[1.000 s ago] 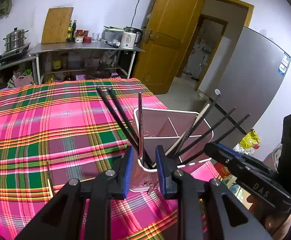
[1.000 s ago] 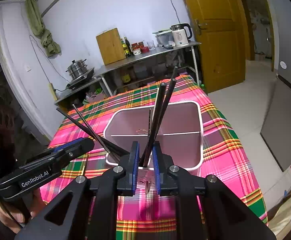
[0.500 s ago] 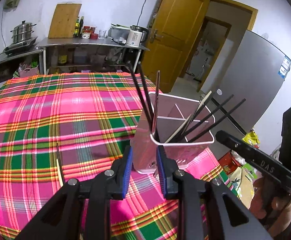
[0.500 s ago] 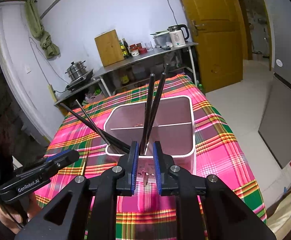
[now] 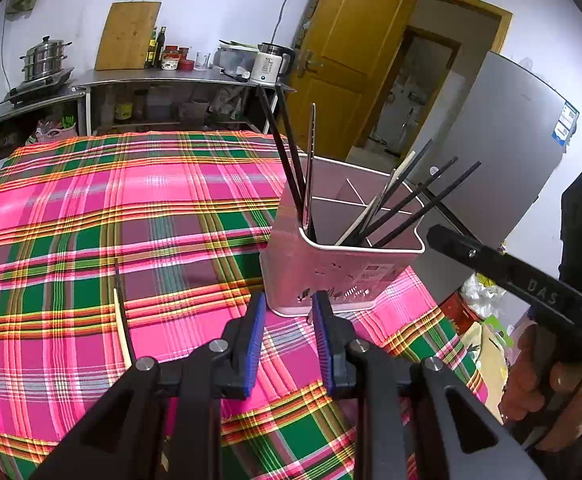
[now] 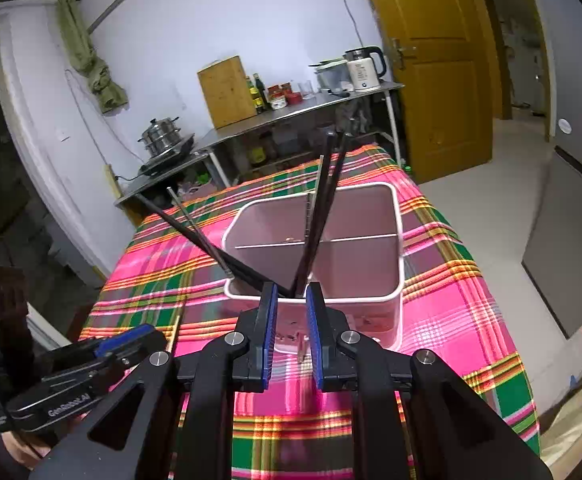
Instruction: Organize utensils
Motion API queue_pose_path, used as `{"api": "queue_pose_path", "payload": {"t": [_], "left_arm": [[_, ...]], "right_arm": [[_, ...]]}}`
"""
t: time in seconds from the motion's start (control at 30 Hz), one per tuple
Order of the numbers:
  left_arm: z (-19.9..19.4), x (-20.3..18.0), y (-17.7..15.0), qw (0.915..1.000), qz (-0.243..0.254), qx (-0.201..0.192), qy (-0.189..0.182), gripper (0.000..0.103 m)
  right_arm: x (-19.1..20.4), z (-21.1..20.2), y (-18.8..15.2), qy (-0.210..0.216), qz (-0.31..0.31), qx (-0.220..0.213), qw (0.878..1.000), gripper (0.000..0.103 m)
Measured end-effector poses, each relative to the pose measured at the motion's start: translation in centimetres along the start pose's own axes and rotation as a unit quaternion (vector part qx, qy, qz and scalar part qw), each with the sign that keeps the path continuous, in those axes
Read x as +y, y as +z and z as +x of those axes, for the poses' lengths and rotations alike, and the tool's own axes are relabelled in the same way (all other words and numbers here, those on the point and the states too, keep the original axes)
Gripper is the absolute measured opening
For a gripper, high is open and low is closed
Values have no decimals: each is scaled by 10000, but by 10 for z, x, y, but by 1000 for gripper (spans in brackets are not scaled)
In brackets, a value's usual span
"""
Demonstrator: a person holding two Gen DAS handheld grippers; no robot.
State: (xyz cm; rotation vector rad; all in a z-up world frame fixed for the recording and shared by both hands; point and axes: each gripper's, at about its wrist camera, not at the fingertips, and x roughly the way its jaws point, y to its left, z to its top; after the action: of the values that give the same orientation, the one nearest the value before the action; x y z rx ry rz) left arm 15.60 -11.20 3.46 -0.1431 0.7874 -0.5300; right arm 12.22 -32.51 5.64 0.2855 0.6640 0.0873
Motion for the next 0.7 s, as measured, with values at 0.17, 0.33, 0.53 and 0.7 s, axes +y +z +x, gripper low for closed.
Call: {"api": "queue_pose_path", "payload": {"t": [0.17, 0.33, 0.53, 0.7], "left_arm": [[2, 2, -2, 10000, -40, 24, -31, 26], [2, 6, -4, 10000, -55, 23, -50, 26], [2, 15, -5, 9999, -125, 40, -59, 26], [7, 23, -8, 9997, -213, 95, -56, 26]], "right_arm": [[8, 4, 14, -45, -175, -108, 9998, 15], [8, 20, 29, -180, -163, -128, 9996, 15], [3, 42, 37, -277, -140, 12, 9995, 15], [6, 50, 38, -311, -199, 56, 9993, 15]]}}
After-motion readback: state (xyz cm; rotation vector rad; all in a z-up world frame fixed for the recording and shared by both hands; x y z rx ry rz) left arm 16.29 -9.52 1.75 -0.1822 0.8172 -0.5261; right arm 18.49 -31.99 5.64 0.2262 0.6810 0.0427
